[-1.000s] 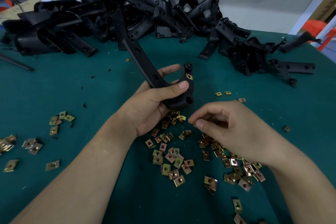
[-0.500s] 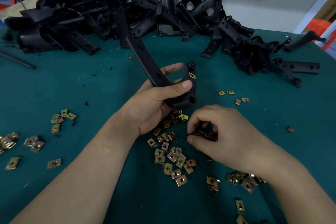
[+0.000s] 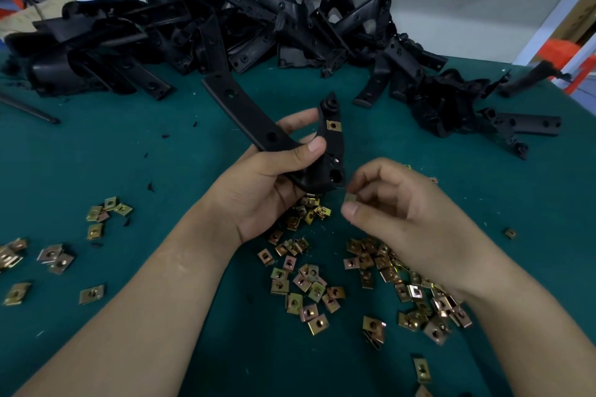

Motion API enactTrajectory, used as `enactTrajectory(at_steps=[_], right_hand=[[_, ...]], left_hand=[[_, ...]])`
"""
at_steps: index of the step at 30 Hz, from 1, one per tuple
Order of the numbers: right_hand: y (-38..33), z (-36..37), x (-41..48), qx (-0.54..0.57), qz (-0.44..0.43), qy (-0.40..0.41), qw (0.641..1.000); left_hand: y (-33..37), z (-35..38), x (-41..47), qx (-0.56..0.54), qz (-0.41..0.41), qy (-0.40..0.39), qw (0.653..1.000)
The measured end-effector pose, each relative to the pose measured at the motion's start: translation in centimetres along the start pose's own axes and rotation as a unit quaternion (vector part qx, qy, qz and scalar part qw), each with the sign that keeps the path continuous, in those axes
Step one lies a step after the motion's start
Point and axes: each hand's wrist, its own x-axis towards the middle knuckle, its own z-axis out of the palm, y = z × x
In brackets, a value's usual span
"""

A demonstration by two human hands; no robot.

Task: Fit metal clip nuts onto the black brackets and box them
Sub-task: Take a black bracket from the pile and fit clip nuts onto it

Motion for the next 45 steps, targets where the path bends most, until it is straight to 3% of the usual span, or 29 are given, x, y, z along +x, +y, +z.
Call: enactTrajectory(at_steps=[6,15,35,45], right_hand=[[-0.5,0.0,0.1,0.245,0.034,0.063,0.967],[-0.8,0.0,0.2,0.347,0.067,0.061,0.934],[-1.3,1.3,0.0,0.328,0.122,0.094,0.932],[-1.3,1.8,-0.1,0.254,0.066,0.134,0.956]], left_hand=[[0.0,0.2,-0.2,0.008,-0.009,-0.037,0.999],[-0.1,0.4,-0.3,0.018,-0.013,-0.075,0.997],[-0.1,0.3,-0.4,0.022,0.003,-0.071,0.997],[-0.3,0.1,-0.3,0.031,0.008,-0.085,0.996]])
